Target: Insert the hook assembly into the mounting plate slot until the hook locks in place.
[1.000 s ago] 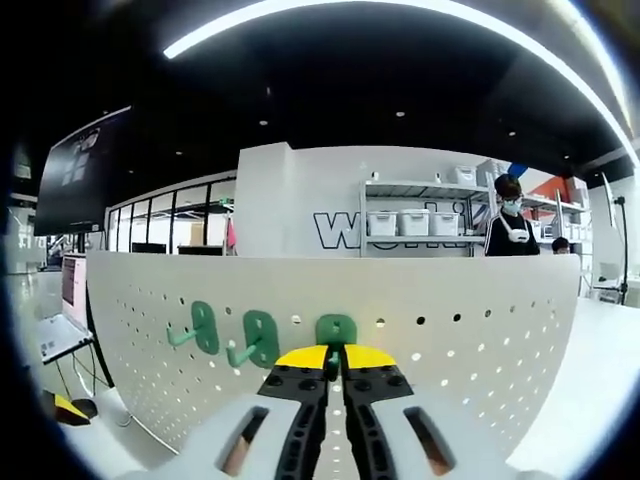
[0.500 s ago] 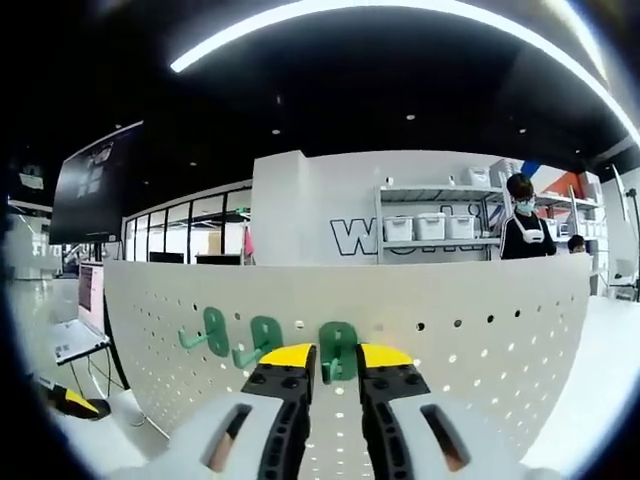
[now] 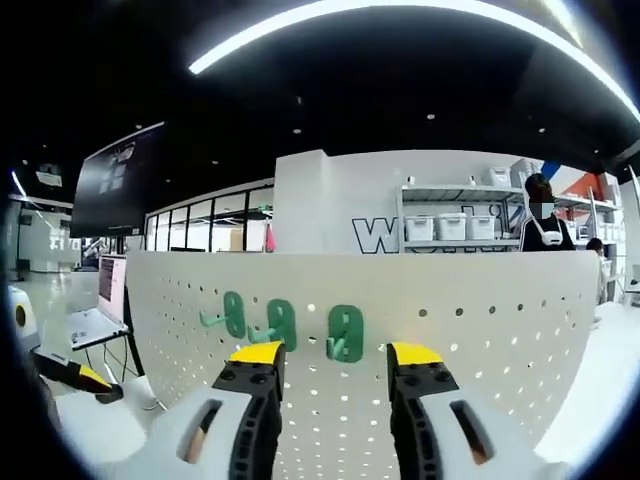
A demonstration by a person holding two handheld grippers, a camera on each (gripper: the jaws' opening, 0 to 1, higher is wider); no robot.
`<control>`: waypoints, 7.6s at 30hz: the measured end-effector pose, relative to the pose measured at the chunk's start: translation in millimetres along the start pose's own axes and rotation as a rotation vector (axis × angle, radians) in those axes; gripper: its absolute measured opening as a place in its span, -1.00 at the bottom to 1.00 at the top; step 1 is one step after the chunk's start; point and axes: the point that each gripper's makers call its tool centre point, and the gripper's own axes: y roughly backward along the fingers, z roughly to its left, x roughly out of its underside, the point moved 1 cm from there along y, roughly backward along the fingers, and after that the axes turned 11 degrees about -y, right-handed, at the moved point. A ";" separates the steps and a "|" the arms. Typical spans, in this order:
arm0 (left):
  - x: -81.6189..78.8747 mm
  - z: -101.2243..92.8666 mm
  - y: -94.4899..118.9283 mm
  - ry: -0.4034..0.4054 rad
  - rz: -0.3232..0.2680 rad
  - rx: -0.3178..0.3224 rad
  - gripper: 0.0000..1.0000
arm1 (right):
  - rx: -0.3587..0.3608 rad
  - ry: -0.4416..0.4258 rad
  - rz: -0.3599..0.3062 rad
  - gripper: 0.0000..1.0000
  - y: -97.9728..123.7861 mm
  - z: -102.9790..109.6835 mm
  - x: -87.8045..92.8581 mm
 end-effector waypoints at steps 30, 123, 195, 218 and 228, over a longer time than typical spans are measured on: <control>2.2 1.9 1.8 0.008 -0.001 -0.008 0.73 | -0.103 -0.069 -0.012 0.45 15.2 13.7 9.0; 77.7 -16.2 35.7 0.112 0.131 -0.001 0.75 | -0.099 -0.125 0.342 0.41 187.6 1.6 152.8; 57.4 -68.3 -110.3 -0.363 0.321 0.639 0.76 | -0.062 -0.154 0.432 0.38 200.6 -5.7 173.4; 81.6 -88.7 -162.6 -0.482 0.399 0.798 0.66 | -0.060 -0.155 0.443 0.38 202.3 -5.7 175.0; 85.8 -97.9 -185.8 -0.500 0.406 0.822 0.64 | -0.064 -0.149 0.452 0.38 204.6 -4.1 175.9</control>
